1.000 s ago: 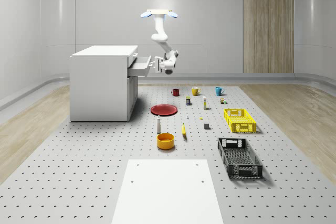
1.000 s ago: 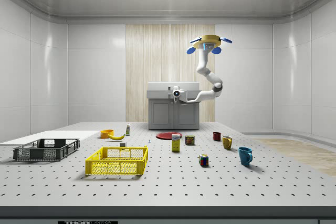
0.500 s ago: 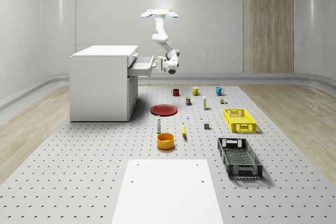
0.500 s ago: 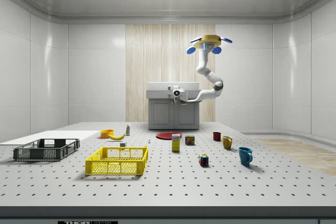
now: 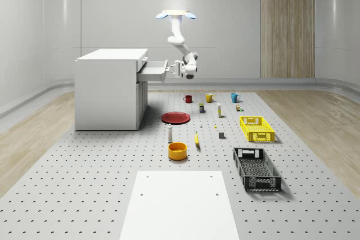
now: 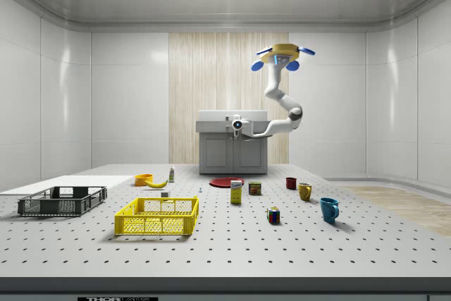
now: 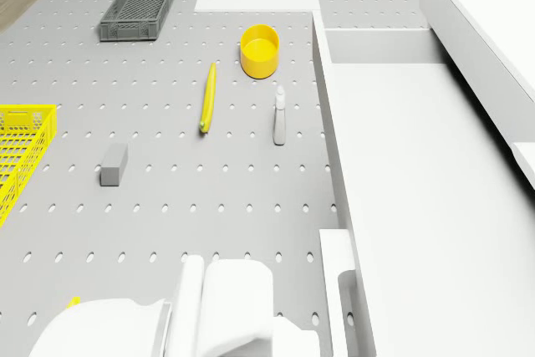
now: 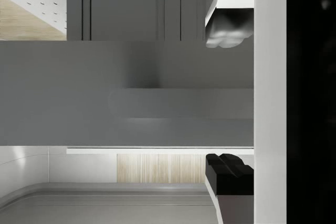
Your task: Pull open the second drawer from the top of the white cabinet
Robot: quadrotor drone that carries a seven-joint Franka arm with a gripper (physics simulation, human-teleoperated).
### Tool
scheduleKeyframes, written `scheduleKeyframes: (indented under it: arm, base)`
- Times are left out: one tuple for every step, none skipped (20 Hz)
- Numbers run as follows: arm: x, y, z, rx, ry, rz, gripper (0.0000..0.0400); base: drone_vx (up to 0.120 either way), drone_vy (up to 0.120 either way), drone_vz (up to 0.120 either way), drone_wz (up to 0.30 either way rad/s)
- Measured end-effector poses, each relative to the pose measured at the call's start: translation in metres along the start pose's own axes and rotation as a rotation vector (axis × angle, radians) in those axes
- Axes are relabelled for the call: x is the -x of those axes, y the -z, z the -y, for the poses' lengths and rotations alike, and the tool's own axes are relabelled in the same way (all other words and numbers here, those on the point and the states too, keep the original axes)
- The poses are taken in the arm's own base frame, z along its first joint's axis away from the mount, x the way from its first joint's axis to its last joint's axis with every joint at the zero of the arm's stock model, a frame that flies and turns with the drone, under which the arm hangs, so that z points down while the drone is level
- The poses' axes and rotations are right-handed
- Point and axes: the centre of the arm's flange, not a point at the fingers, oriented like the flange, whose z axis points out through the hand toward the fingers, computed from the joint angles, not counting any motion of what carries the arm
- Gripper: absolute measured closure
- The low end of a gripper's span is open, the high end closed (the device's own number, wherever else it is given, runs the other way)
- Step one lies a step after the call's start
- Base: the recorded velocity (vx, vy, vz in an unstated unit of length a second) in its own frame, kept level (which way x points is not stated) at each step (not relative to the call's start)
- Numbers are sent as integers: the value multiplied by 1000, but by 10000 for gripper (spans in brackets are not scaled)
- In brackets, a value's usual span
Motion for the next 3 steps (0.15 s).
scheduleKeyframes:
  arm:
    - [0,0,0,0,0,0,101]
    - [0,0,0,0,0,0,101]
    - [0,0,0,0,0,0,101]
  base:
    - [0,0,0,0]
    - [0,0,0,0]
    - [0,0,0,0]
